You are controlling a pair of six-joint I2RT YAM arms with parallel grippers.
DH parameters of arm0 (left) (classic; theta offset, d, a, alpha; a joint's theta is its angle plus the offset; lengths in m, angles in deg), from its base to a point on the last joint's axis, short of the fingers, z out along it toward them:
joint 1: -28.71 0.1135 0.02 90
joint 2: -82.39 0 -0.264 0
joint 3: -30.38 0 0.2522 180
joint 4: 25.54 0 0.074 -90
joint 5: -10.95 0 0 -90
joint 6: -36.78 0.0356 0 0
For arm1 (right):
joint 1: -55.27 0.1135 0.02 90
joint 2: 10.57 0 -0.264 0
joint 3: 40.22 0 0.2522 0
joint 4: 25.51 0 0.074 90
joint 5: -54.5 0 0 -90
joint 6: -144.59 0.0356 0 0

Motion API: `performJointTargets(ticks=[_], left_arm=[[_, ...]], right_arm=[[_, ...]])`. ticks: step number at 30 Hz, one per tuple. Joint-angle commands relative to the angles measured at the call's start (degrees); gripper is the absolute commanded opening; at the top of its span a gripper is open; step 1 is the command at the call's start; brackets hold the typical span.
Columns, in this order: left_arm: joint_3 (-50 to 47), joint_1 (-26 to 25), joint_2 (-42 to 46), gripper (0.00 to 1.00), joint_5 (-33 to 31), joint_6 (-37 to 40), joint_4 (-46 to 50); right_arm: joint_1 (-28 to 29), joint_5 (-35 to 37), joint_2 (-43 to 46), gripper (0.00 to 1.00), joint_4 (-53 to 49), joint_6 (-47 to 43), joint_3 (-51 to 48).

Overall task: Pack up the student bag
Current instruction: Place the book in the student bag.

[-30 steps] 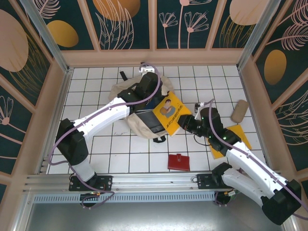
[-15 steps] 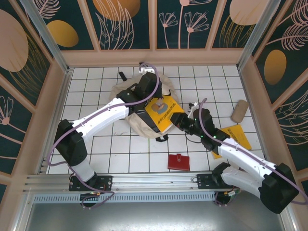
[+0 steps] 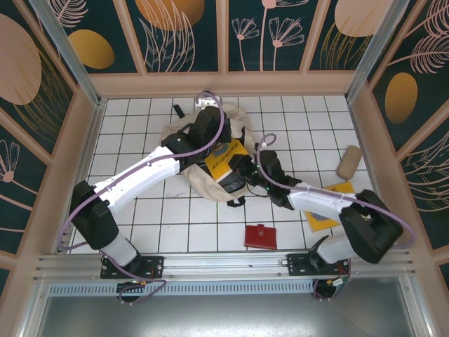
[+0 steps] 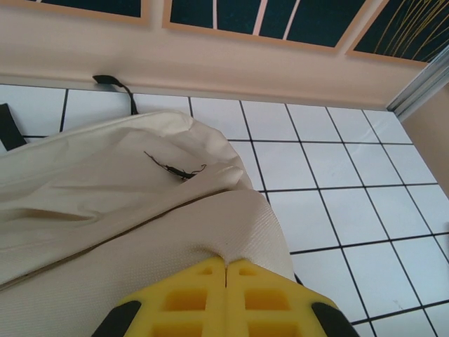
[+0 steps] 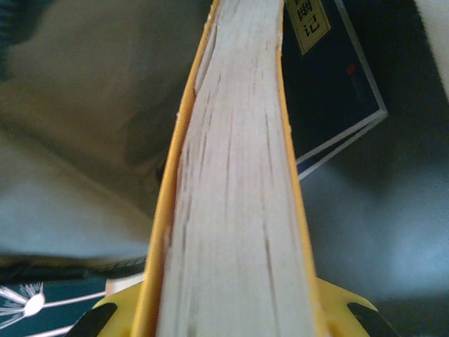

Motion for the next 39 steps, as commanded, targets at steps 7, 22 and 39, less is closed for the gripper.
performJointTargets(ticks=[7,22,39], left_arm=[[1.4,-0.2,1.9,0.00,-0.5,1.2,-3.4],[-3.1,-0.2,5.3,0.00,-1.2,1.2,-4.1],[-3.9,-0.1,4.5,0.00,-1.1,1.1,-4.7]], right_arm=[[0.8,2.7,-13.4,0.00,14.7,6.3,9.4],[-1.4,6.2,-29.9,0.00,25.6,11.8,18.5],[0.4,12.8,-36.3,0.02,27.6,15.8,20.2]])
